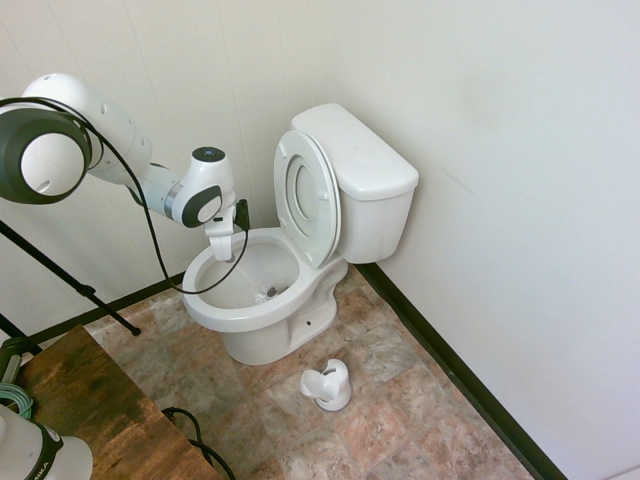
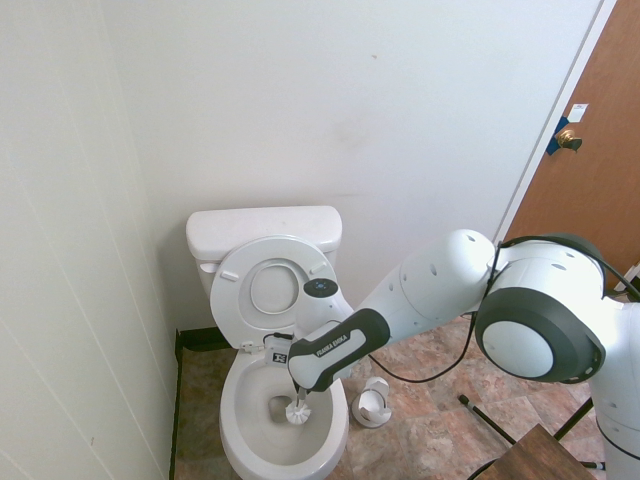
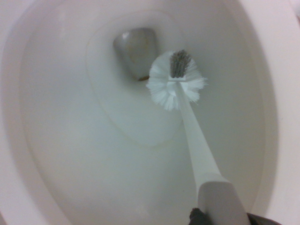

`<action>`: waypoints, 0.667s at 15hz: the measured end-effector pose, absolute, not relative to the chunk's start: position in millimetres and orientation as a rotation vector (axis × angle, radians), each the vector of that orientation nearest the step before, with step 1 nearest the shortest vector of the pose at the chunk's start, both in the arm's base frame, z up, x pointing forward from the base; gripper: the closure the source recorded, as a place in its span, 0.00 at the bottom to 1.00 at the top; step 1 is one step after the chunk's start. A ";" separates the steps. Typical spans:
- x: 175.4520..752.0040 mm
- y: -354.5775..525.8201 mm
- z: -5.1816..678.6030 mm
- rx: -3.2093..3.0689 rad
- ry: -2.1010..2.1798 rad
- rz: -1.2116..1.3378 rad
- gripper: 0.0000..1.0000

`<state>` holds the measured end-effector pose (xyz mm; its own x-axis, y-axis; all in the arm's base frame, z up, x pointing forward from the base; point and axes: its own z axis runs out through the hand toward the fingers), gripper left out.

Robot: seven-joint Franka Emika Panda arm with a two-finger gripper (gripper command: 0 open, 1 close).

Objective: Clean the toilet

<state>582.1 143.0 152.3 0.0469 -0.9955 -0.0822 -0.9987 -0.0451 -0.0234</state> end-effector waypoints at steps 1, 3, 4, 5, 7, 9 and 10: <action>587.7 134.3 152.7 -2.199 2.128 0.065 1.00; 605.2 118.9 154.6 -2.152 2.153 0.036 1.00; 616.3 111.4 153.7 -2.132 2.164 0.015 1.00; 627.1 105.8 152.0 -2.109 2.172 0.001 1.00; 648.2 97.6 148.7 -2.069 2.181 -0.026 1.00; 666.4 93.5 146.9 -2.046 2.178 -0.058 1.00; 674.3 95.0 148.0 -2.039 2.168 -0.071 1.00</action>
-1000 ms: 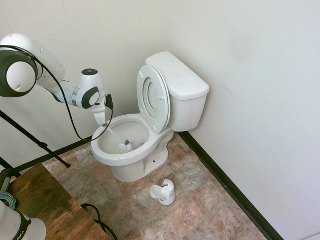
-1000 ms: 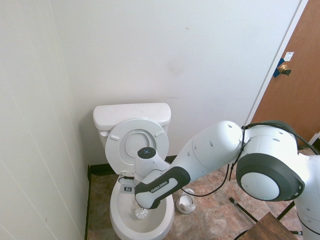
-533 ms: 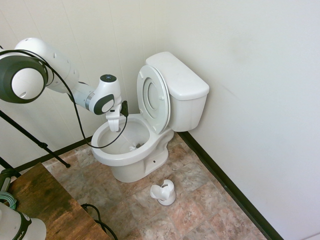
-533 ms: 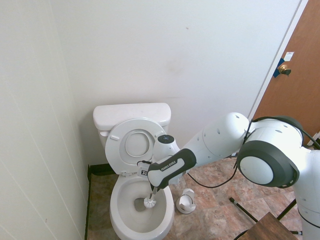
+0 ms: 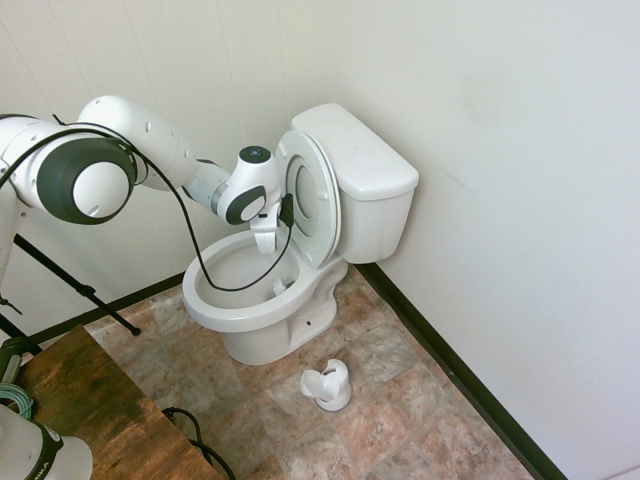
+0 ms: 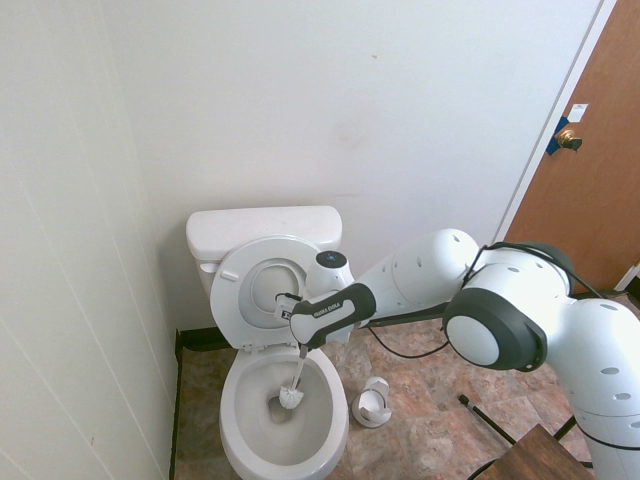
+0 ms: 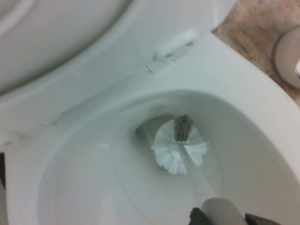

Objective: Clean the toilet

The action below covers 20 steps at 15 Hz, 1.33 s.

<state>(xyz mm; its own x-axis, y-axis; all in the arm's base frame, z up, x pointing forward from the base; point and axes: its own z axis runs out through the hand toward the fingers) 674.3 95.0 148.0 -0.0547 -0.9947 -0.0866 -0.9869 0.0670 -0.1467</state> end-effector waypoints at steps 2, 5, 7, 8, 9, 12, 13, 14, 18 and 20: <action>685.7 105.1 154.0 -2.034 2.140 -0.092 1.00; 693.1 137.3 160.5 -2.047 2.091 -0.106 1.00; 694.6 161.5 160.6 -2.070 2.072 -0.107 1.00; 694.1 169.5 159.4 -2.087 2.067 -0.113 1.00; 693.6 174.9 159.0 -2.101 2.065 -0.117 1.00; 689.7 188.4 158.8 -2.134 2.081 -0.106 1.00; 688.0 193.8 159.8 -2.150 2.079 -0.109 1.00; 686.3 199.5 163.3 -2.163 2.073 -0.110 1.00; 676.7 210.3 205.3 -2.175 2.050 -0.139 1.00; 666.4 202.7 233.3 -2.180 2.064 -0.153 1.00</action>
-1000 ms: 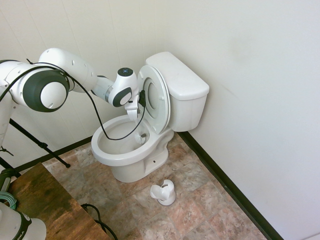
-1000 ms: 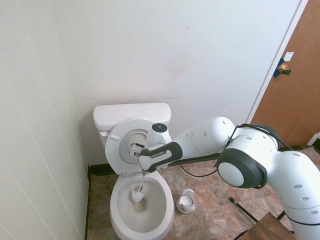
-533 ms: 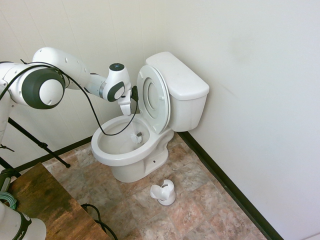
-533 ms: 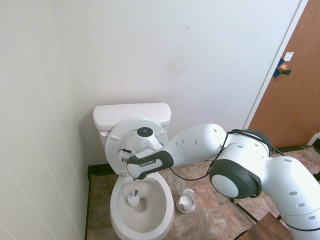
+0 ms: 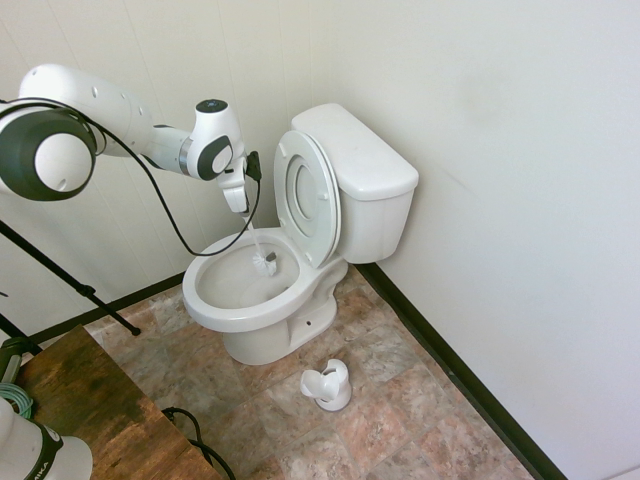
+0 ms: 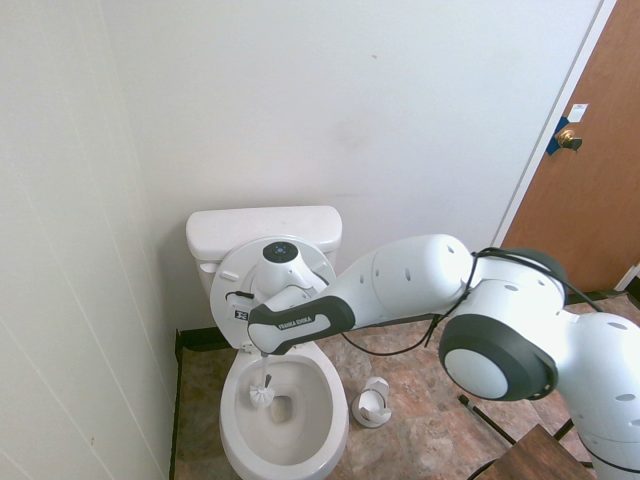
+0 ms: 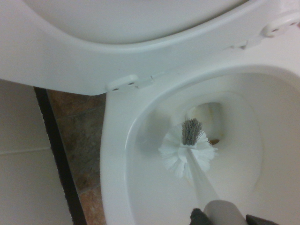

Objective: Clean the toilet

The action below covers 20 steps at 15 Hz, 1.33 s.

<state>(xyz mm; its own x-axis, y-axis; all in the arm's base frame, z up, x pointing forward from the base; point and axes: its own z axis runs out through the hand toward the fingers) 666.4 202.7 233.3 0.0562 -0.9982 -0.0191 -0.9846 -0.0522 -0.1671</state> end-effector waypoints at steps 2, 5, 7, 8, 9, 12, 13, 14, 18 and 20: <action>656.2 194.5 258.2 -2.179 2.074 -0.164 1.00; 642.0 175.1 289.9 -2.153 2.084 -0.175 1.00; 632.8 152.8 313.3 -2.116 2.102 -0.188 1.00; 628.1 140.6 325.8 -2.095 2.114 -0.194 1.00; 623.7 128.7 337.6 -2.077 2.126 -0.199 1.00; 614.1 90.6 367.0 -2.040 2.168 -0.225 1.00; 612.4 74.4 375.1 -2.025 2.187 -0.241 1.00; 610.9 56.2 382.3 -2.013 2.206 -0.258 1.00; 603.7 -11.5 382.7 -2.009 2.266 -0.305 1.00; 598.7 -37.0 370.2 -2.040 2.278 -0.293 1.00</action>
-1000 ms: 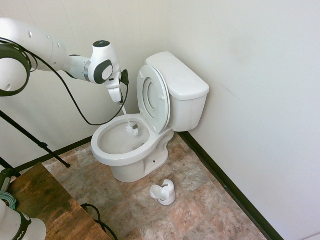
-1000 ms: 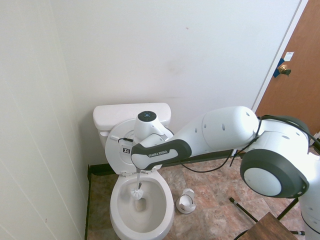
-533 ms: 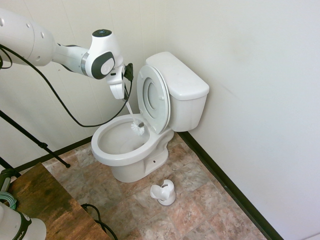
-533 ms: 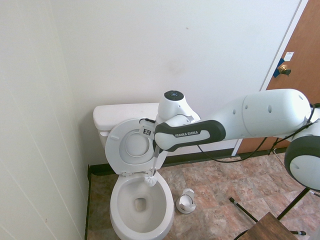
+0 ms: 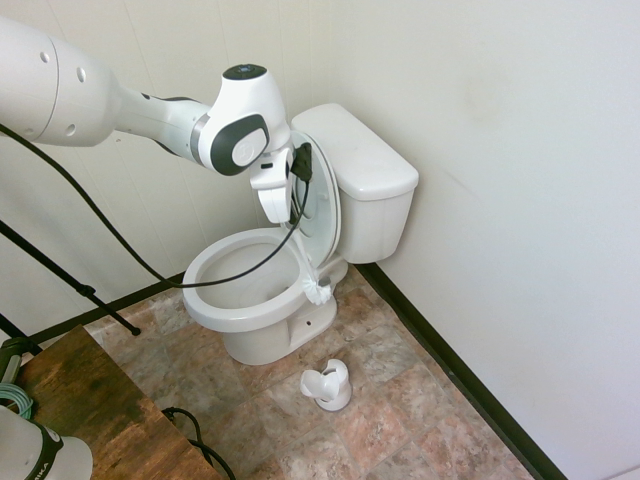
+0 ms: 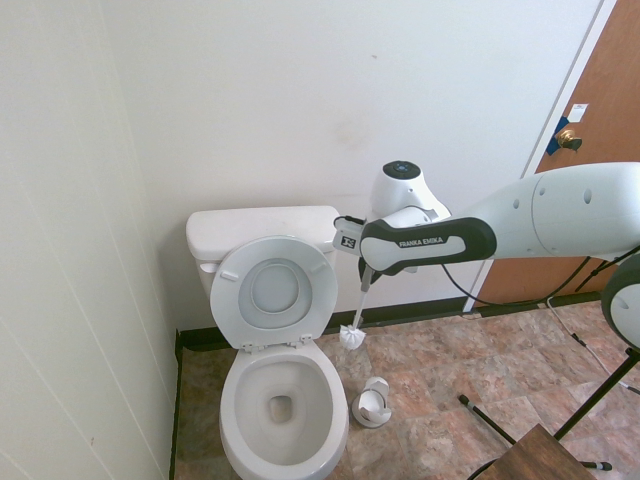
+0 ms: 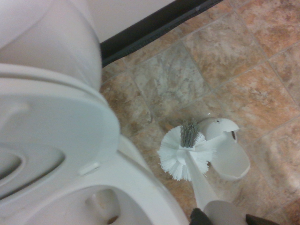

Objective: Clean the toilet

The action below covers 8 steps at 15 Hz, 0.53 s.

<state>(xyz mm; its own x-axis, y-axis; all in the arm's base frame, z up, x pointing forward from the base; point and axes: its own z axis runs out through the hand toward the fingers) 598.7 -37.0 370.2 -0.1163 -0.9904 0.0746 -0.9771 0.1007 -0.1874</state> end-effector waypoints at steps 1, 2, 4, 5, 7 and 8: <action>596.8 -48.2 364.8 -2.066 2.270 -0.288 1.00; 595.1 -59.6 358.6 -2.091 2.260 -0.286 1.00; 594.6 -82.5 345.5 -2.126 2.242 -0.294 1.00; 595.9 -91.1 338.2 -2.139 2.228 -0.302 1.00; 600.6 -103.1 319.7 -2.168 2.203 -0.298 1.00; 604.5 -107.8 309.9 -2.174 2.198 -0.290 1.00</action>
